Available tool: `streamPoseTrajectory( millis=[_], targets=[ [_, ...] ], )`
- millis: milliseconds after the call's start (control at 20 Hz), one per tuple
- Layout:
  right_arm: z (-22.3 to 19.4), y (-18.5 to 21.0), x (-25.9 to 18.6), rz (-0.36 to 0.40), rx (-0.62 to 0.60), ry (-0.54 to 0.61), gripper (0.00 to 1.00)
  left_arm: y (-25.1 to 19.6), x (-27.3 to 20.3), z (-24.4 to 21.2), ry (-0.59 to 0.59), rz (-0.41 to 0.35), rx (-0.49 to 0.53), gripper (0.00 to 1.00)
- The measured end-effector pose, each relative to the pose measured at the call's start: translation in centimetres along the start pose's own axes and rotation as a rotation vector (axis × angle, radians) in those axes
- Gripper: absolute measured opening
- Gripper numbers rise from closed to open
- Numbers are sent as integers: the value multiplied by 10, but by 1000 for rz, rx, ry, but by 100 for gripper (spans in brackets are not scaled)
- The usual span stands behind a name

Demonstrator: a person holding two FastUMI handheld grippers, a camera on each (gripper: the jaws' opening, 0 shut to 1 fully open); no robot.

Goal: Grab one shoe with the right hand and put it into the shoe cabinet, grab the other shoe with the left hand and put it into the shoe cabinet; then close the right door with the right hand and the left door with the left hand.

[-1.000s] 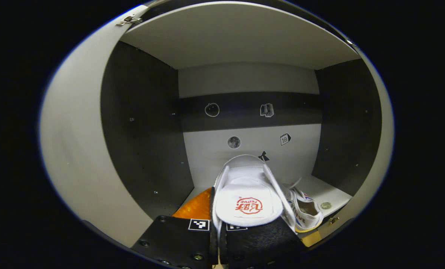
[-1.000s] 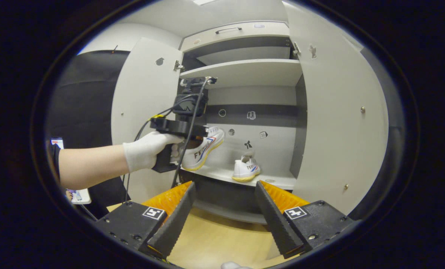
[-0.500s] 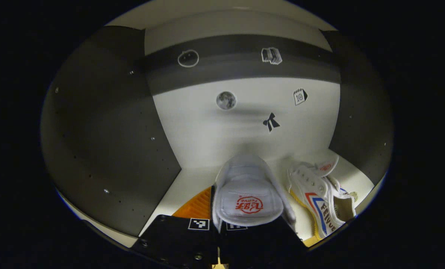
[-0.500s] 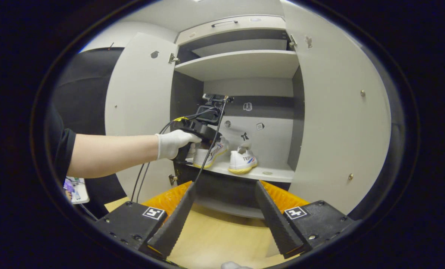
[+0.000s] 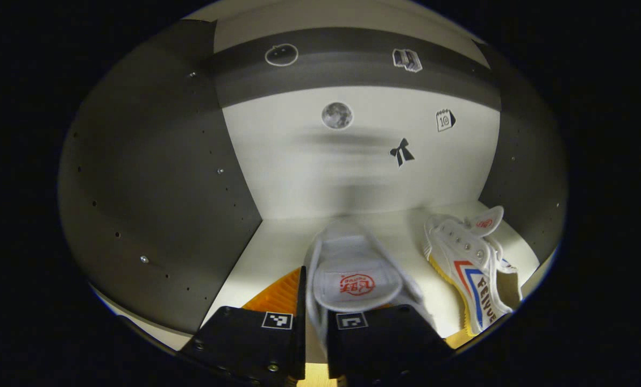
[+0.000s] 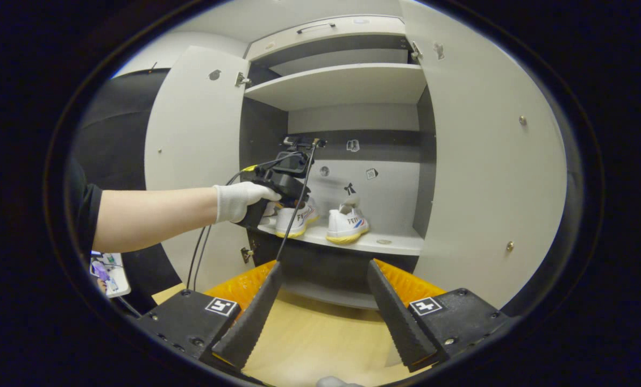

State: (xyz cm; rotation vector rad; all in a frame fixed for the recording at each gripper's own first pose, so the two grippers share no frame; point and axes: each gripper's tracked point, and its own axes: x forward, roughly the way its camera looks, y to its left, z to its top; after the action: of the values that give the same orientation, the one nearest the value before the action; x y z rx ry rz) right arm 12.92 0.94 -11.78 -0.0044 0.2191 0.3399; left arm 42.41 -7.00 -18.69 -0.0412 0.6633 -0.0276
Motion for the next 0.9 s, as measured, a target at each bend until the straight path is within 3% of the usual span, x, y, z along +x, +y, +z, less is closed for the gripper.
streamPoseTrajectory(
  millis=[50, 150, 300, 650, 900],
  targets=[
    [0, 1, 0, 2, 0, 1, 100, -3, -5, 4, -7, -16, -8, 24],
    [2, 2, 0, -1, -1, -3, 100, 6, -10, 16, -64, 4, 4, 57],
    [8, 2, -2, -15, 1, -22, 100, 14, -34, 28, -120, 36, -2, 98],
    [25, 1, -9, -55, -2, -61, 100, 16, -79, 39, -222, 23, -20, 97],
    [48, -4, -25, -103, 14, -117, 98, 12, -142, 37, -350, 16, 5, 97]
  ],
)
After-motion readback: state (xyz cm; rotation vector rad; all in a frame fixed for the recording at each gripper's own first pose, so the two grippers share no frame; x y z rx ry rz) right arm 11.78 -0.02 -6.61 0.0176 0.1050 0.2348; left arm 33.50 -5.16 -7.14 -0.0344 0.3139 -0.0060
